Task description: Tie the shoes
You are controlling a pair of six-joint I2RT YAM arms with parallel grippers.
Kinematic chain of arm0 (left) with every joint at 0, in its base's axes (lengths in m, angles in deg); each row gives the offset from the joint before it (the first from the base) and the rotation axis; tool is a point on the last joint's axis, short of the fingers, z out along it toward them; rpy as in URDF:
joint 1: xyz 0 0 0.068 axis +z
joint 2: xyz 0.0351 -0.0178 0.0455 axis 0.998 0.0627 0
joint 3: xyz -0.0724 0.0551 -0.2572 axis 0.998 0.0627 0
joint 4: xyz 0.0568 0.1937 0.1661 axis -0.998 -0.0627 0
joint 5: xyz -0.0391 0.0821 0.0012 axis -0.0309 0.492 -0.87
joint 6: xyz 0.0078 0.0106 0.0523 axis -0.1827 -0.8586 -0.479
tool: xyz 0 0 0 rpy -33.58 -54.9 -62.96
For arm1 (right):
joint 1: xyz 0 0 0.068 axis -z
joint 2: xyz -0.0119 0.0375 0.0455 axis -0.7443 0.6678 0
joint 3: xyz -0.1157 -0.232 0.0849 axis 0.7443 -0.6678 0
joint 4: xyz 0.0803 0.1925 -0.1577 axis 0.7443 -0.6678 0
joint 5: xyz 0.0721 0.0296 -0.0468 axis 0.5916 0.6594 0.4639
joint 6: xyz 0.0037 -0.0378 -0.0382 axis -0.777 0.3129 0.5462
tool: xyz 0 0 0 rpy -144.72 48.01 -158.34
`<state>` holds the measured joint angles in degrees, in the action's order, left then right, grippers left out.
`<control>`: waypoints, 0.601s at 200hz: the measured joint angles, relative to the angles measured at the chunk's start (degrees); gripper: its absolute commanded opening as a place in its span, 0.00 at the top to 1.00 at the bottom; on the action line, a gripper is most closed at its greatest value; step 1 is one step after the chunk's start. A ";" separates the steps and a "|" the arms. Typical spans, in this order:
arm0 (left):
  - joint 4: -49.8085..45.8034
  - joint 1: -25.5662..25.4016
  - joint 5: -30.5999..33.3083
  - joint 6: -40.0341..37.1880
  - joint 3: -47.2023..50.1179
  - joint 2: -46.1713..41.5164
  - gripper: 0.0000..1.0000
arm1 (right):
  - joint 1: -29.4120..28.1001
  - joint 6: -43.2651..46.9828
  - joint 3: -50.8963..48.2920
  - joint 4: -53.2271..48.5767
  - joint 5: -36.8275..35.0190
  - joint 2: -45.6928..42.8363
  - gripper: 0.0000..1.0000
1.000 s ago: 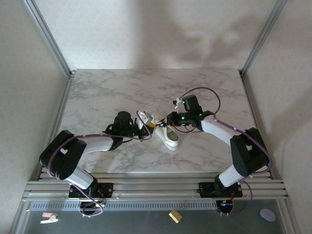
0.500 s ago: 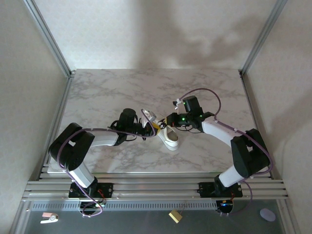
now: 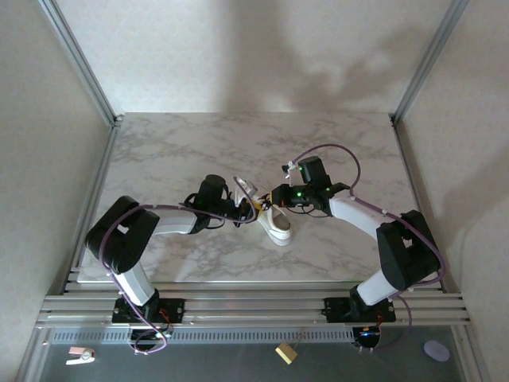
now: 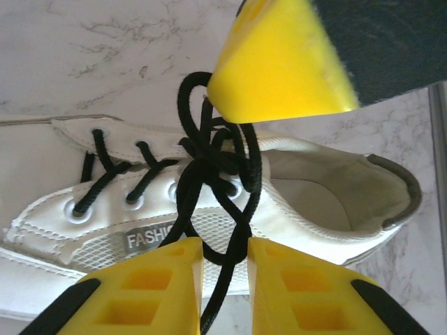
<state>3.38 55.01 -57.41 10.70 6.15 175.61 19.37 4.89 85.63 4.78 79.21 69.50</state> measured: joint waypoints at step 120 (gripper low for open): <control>-2.08 0.00 4.57 -1.09 4.31 -3.45 1.00 | 0.00 0.90 -0.74 -2.03 -5.95 -3.10 1.00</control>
<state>1.30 55.01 -52.84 9.61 10.46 172.16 19.37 5.78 84.89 2.74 73.26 66.40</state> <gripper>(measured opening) 0.057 0.038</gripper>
